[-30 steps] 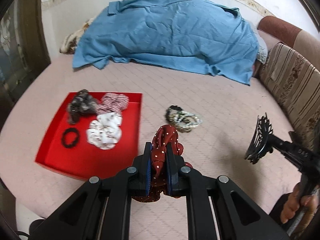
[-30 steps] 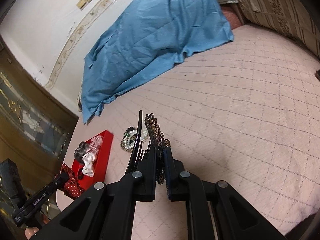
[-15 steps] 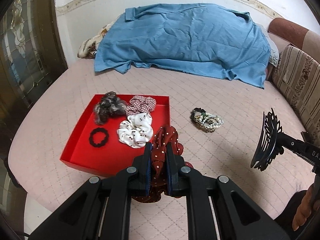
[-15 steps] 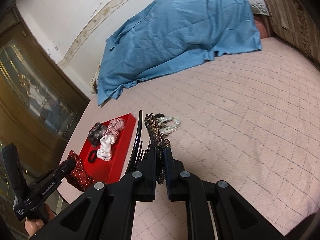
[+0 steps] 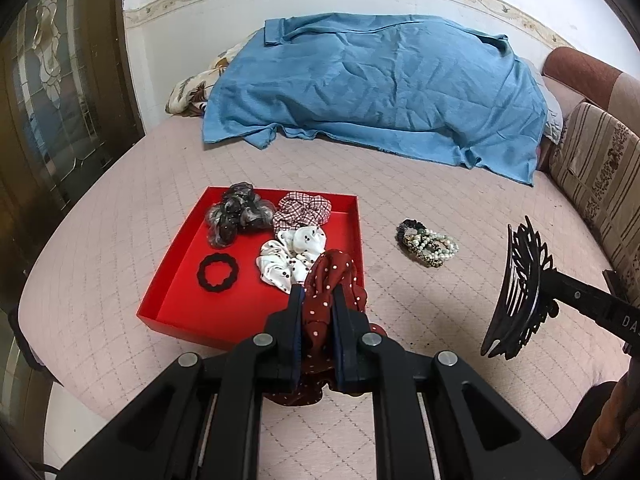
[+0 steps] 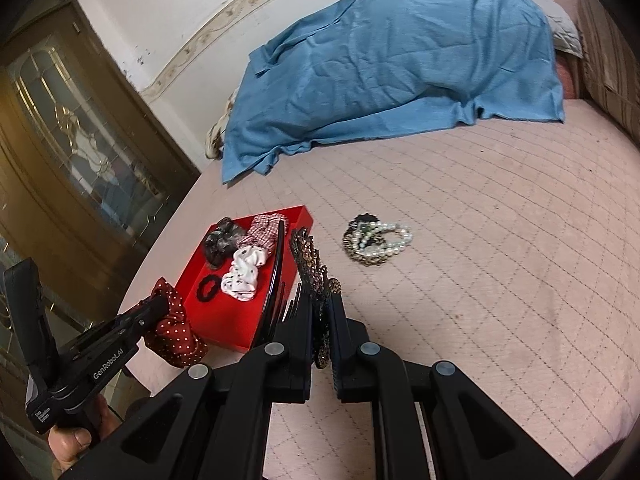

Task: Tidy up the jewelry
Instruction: 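Carry the red scrunchie with the left tool while the right tool carries the hair clip over the red tray, then lower the scrunchie and hair clip into the red tray and open both tools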

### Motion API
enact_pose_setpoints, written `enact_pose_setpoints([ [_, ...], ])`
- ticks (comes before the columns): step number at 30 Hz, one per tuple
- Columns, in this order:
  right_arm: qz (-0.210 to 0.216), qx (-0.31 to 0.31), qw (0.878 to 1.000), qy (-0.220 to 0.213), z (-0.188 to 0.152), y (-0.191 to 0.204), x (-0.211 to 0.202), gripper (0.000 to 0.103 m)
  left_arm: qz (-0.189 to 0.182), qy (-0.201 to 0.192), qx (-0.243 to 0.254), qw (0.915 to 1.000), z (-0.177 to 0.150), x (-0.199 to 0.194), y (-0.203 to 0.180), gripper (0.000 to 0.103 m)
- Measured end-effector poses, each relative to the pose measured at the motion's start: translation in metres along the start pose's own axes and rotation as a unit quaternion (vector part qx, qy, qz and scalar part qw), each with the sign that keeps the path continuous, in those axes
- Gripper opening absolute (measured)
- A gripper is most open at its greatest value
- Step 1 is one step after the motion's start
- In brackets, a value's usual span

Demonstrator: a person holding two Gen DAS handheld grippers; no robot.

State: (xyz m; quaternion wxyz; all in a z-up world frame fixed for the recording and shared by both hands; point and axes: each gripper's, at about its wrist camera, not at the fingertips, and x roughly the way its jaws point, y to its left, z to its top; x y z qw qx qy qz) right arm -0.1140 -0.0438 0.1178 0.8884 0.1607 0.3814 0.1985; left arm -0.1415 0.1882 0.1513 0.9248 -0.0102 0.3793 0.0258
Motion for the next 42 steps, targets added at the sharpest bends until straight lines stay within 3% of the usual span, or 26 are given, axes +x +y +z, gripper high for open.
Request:
enact_pose_setpoints([
  [9, 0.008, -0.021, 1.000, 0.010, 0.004, 0.023, 0.011, 0.009, -0.013, 0.002, -0.020, 0.9997, 0.000, 0.002, 0.020, 0.012],
  [14, 0.012, -0.033, 0.999, 0.017, 0.008, 0.036, 0.018, 0.009, -0.041, 0.008, -0.068, 0.9968, 0.008, 0.005, 0.053, 0.012],
  [25, 0.029, -0.050, 0.997, 0.043, 0.015, 0.062, 0.048, 0.009, -0.100, 0.001, -0.176, 0.9793, 0.023, 0.024, 0.132, 0.012],
  [30, 0.031, -0.066, 0.996, 0.056, 0.017, 0.078, 0.068, 0.009, -0.084, 0.023, -0.189, 0.9780, 0.022, 0.049, 0.144, 0.012],
  [42, 0.023, -0.111, 0.989, 0.094, 0.016, 0.112, 0.129, 0.009, -0.053, 0.065, -0.170, 0.9818, 0.013, 0.102, 0.152, 0.012],
])
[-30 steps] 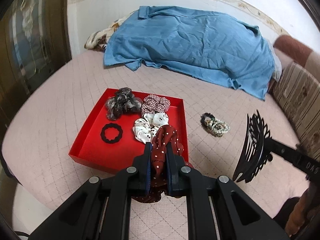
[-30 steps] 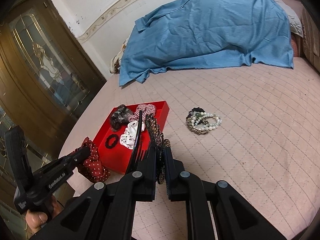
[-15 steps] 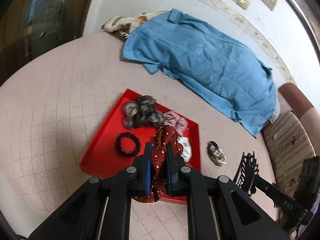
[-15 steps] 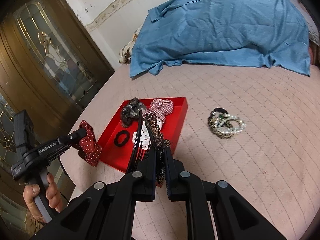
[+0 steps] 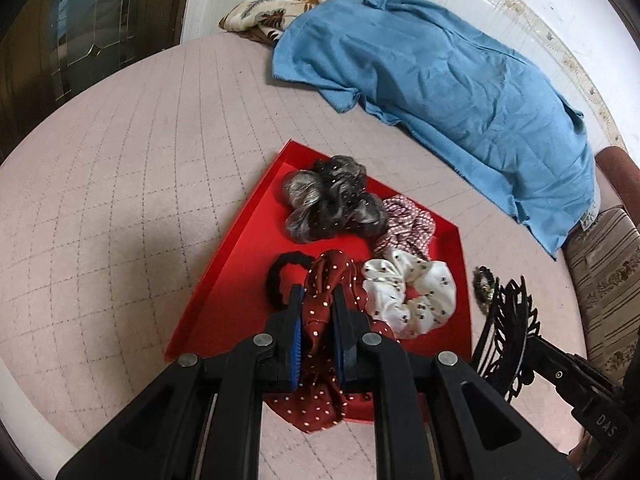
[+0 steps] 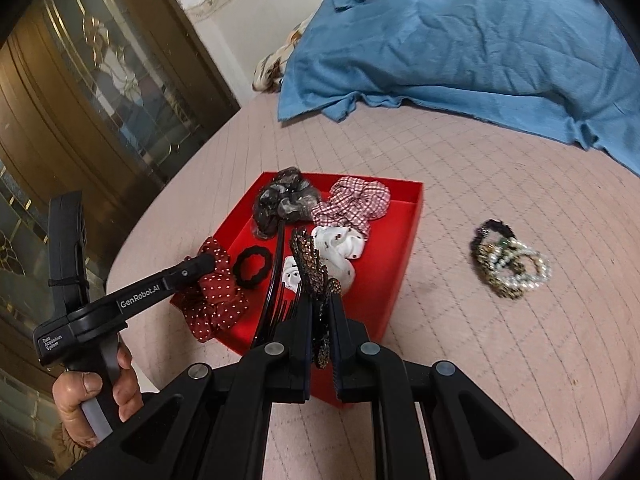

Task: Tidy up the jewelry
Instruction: 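Lower the scrunchie and hair clip into the red tray and open both tools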

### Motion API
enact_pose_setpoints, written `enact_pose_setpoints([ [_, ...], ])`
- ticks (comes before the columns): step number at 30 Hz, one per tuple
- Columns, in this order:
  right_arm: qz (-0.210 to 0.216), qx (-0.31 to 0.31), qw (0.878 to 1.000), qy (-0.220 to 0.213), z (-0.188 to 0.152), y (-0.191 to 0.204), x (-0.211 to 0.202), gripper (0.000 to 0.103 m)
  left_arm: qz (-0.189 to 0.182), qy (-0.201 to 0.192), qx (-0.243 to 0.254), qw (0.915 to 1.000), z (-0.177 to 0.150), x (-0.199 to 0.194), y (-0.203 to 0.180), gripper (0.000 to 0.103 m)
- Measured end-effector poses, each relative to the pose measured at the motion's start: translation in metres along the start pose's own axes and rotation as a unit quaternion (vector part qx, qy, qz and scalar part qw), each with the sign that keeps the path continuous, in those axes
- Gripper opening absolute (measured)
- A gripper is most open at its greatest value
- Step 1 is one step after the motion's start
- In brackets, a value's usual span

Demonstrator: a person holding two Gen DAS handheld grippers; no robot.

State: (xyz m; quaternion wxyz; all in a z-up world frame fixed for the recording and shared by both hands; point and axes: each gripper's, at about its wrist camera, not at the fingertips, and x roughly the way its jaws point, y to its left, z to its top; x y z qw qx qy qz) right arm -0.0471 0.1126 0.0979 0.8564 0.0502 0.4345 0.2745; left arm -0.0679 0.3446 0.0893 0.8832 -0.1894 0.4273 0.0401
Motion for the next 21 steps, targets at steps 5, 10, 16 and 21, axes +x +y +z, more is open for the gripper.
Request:
enact_pose_setpoints([
  [5, -0.006, -0.023, 1.000, 0.018, 0.007, 0.011, 0.028, 0.009, 0.007, 0.003, -0.001, 1.0000, 0.000, 0.014, 0.008, 0.012],
  [10, -0.007, -0.029, 0.999, 0.037, 0.010, 0.018, 0.052, 0.009, -0.004, 0.004, -0.012, 0.9999, -0.001, 0.022, 0.019, 0.012],
  [16, -0.014, -0.045, 0.997, 0.056, 0.007, 0.027, 0.072, 0.009, -0.032, 0.017, -0.006, 0.9993, -0.006, 0.030, 0.019, 0.012],
  [21, -0.017, -0.042, 0.997, 0.064, 0.005, 0.027, 0.081, 0.009, -0.037, 0.024, 0.010, 0.9990, -0.011, 0.034, 0.012, 0.012],
])
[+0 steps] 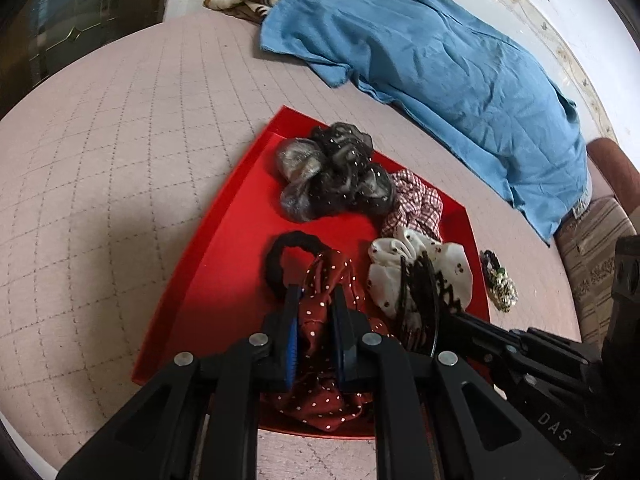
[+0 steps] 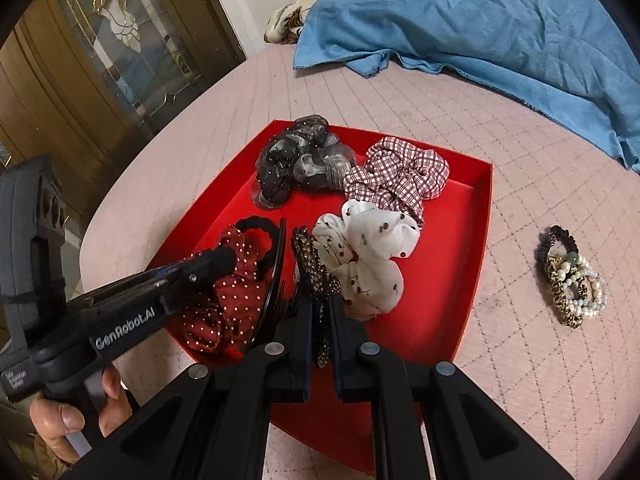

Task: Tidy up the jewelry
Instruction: 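Lower the scrunchie and hair clip into the red tray and open both tools, then lift both open tools from the tray toward the remaining bracelets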

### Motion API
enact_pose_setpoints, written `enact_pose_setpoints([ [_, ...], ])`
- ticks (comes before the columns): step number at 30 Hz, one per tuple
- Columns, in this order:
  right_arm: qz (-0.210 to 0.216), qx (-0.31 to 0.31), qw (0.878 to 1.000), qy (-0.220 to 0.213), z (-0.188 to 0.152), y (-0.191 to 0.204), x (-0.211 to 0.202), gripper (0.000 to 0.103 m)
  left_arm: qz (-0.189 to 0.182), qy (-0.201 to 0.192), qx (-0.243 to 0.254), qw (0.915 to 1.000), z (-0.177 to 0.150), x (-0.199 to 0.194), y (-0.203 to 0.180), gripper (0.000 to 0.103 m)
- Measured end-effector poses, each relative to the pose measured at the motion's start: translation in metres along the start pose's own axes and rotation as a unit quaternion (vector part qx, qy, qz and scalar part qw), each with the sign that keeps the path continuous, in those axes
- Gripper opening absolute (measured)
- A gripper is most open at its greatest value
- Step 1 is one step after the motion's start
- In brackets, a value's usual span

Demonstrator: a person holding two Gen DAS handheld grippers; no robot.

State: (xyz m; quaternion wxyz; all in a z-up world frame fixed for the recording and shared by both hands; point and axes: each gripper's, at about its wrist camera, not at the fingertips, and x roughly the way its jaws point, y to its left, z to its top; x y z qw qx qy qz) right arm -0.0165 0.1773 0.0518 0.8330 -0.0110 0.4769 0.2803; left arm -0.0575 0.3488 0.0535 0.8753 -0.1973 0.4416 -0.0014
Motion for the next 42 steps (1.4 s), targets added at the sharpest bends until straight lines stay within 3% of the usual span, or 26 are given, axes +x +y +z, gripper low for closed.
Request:
enact_pose_setpoints([
  [10, 0.001, 0.015, 1.000, 0.002, 0.002, -0.003, 0.005, 0.010, 0.008, -0.011, 0.011, 0.9999, -0.003, 0.000, -0.002, 0.019],
  [14, 0.004, 0.017, 1.000, -0.001, 0.001, -0.003, 0.002, 0.010, 0.018, -0.030, 0.025, 0.9991, -0.004, -0.006, -0.007, 0.038],
  [17, 0.009, 0.021, 1.000, -0.004, 0.000, -0.004, -0.001, 0.017, 0.022, -0.050, 0.031, 0.9980, -0.004, -0.013, -0.010, 0.050],
  [21, 0.009, 0.024, 1.000, -0.014, -0.002, -0.004, -0.009, 0.034, 0.024, -0.067, 0.030, 0.9970, -0.003, -0.019, -0.011, 0.056],
  [30, 0.006, 0.036, 0.999, -0.033, -0.010, -0.015, -0.032, 0.042, 0.045, -0.083, 0.024, 0.9953, -0.004, -0.023, -0.008, 0.061],
  [42, -0.008, 0.079, 0.996, -0.041, -0.040, -0.056, -0.062, 0.044, 0.114, -0.094, 0.047, 0.9879, -0.013, -0.032, -0.024, 0.061],
])
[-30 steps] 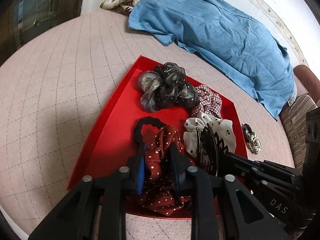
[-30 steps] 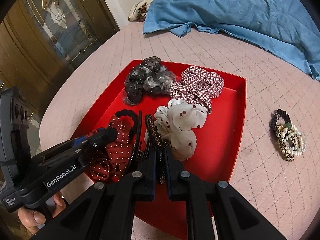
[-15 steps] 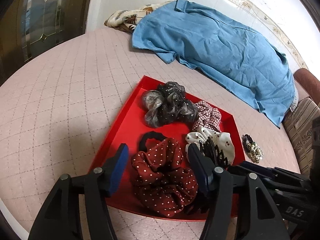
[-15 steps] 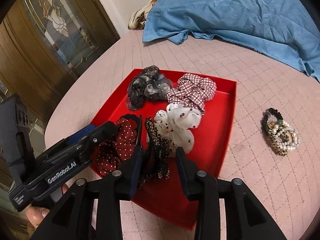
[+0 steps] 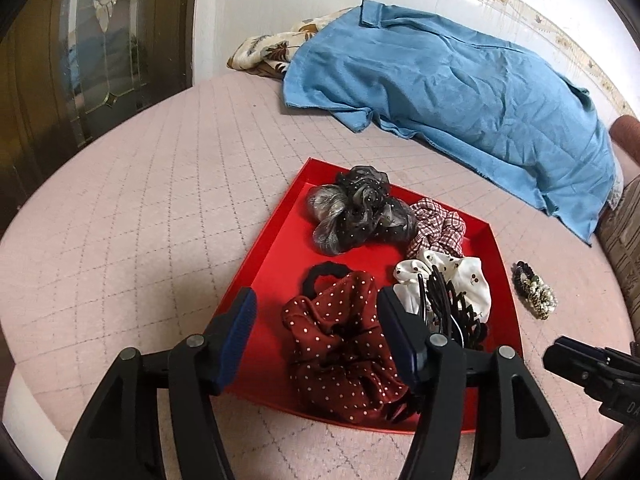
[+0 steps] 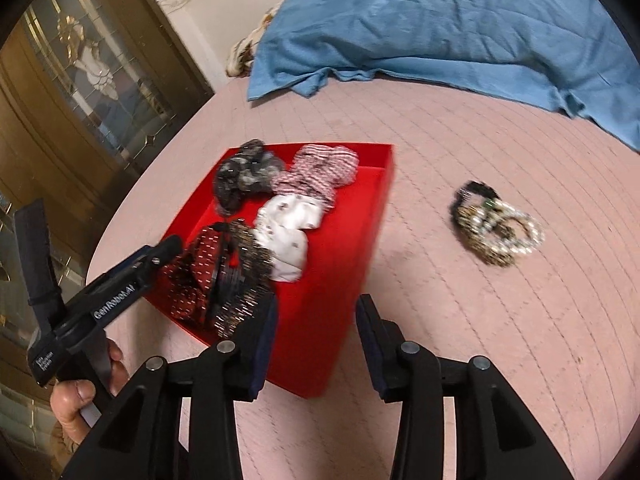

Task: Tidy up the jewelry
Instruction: 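Lift both open tools from the tray toward the remaining bracelets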

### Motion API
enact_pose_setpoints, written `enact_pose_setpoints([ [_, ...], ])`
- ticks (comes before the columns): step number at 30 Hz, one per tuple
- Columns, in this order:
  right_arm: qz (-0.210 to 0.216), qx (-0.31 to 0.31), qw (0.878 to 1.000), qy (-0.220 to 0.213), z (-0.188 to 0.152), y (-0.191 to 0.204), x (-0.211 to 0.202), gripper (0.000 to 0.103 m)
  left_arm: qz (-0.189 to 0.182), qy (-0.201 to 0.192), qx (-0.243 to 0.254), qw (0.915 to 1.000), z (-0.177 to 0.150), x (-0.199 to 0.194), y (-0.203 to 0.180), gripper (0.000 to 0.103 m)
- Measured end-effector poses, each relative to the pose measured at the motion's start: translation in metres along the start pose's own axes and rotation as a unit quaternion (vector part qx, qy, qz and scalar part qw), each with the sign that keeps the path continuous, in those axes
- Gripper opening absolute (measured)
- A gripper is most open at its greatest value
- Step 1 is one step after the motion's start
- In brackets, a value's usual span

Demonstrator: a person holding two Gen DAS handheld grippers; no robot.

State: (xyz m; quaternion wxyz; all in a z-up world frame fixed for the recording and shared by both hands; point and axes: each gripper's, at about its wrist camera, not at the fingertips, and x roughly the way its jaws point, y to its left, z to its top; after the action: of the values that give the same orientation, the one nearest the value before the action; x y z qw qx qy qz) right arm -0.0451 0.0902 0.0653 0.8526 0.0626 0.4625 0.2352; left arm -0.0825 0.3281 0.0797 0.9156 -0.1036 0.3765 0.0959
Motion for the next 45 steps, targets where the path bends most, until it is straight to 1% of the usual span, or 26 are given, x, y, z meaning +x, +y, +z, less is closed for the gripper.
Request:
enact_pose_setpoints([
  [4, -0.007, 0.015, 1.000, -0.007, -0.004, -0.017, -0.013, 0.045, 0.009, 0.004, 0.007, 0.9999, 0.000, -0.013, -0.009, 0.061],
  [7, -0.009, 0.028, 0.999, -0.017, -0.006, -0.028, -0.023, 0.049, 0.019, 0.007, 0.015, 0.9997, -0.003, -0.025, -0.017, 0.063],
  [14, -0.011, 0.039, 0.999, -0.028, -0.017, -0.041, -0.041, 0.050, 0.031, 0.014, 0.039, 0.9987, -0.015, -0.054, -0.040, 0.064],
  [19, -0.016, 0.045, 0.998, -0.041, -0.025, -0.051, -0.059, 0.051, 0.039, 0.010, 0.062, 0.9972, -0.021, -0.073, -0.060, 0.064],
  [23, -0.019, 0.054, 0.997, -0.054, -0.030, -0.061, -0.074, 0.054, 0.047, 0.005, 0.083, 0.9954, -0.026, -0.086, -0.076, 0.065],
  [29, -0.027, 0.065, 0.995, -0.066, -0.039, -0.079, -0.090, 0.055, 0.056, -0.004, 0.109, 0.9924, -0.031, -0.099, -0.092, 0.068],
  [33, -0.037, 0.075, 0.994, -0.067, -0.047, -0.096, -0.096, 0.056, 0.047, -0.004, 0.112, 0.9926, -0.033, -0.103, -0.099, 0.069],
  [38, -0.051, 0.089, 0.993, -0.062, -0.054, -0.119, -0.096, 0.056, 0.008, 0.011, 0.101, 0.9948, -0.036, -0.102, -0.106, 0.073],
  [41, -0.059, 0.098, 0.992, -0.056, -0.054, -0.134, -0.089, 0.056, 0.003, 0.019, 0.109, 0.9939, -0.040, -0.098, -0.114, 0.073],
  [45, -0.068, 0.098, 0.992, -0.050, -0.049, -0.146, -0.077, 0.056, -0.006, 0.015, 0.119, 0.9928, -0.045, -0.095, -0.123, 0.073],
])
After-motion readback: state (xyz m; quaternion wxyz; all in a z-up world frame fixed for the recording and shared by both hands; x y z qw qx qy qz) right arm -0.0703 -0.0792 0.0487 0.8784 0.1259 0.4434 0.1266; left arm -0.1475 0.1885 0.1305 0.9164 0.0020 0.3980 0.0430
